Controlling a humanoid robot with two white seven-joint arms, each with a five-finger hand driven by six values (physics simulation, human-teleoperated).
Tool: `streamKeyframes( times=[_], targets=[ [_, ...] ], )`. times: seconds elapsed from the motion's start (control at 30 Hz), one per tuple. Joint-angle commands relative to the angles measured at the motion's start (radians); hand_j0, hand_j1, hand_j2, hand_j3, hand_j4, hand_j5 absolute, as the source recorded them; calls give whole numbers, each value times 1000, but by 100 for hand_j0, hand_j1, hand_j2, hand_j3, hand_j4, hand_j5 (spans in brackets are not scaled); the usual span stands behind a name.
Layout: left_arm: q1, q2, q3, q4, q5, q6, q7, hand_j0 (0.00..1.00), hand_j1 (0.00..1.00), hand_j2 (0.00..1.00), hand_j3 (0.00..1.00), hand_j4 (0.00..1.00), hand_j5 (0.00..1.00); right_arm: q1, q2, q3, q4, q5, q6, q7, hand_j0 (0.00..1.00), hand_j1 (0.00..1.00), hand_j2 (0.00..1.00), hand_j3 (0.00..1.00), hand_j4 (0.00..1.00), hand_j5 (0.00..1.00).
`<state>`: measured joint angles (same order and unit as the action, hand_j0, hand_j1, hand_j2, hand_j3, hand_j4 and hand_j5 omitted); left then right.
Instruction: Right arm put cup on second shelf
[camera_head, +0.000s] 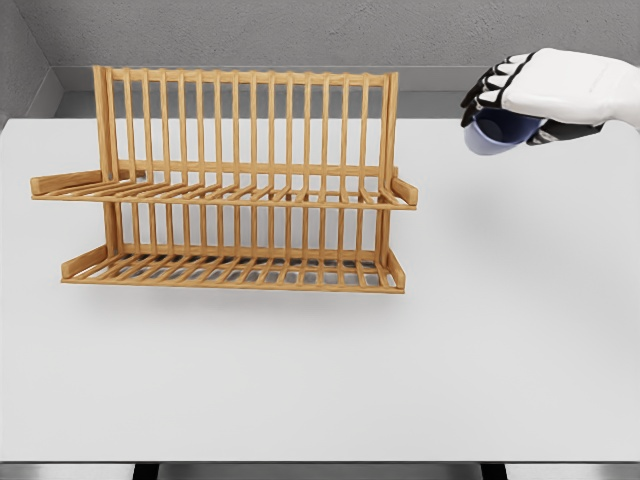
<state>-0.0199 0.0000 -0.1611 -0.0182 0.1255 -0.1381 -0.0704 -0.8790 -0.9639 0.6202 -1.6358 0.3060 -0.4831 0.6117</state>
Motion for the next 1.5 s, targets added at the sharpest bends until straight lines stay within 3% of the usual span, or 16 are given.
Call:
streamKeyframes(
  times=[0.0,0.13,0.5,0.77,0.97,1.47],
  targets=[
    [0,0,0,0,0,0,0,100,100,100,100,100,100,0,-3,-2,-12,-4,1,-1,65,65,65,65,65,65],
    [0,0,0,0,0,0,0,100,100,100,100,100,100,38,-29,-59,-42,-4,-6,-1,65,65,65,65,65,65],
    [0,0,0,0,0,0,0,100,100,100,100,100,100,40,-27,-88,-118,-8,-6,-1,65,65,65,65,65,65],
    [0,0,0,0,0,0,0,100,100,100,100,100,100,38,-6,-86,-118,-10,-97,-1,65,65,65,65,65,65],
    [0,0,0,0,0,0,0,100,100,100,100,100,100,32,48,-85,-118,-10,-117,-1,65,65,65,65,65,65],
    [0,0,0,0,0,0,0,100,100,100,100,100,100,23,103,-76,-118,-13,-121,-1,66,66,66,66,66,66]
  ],
)
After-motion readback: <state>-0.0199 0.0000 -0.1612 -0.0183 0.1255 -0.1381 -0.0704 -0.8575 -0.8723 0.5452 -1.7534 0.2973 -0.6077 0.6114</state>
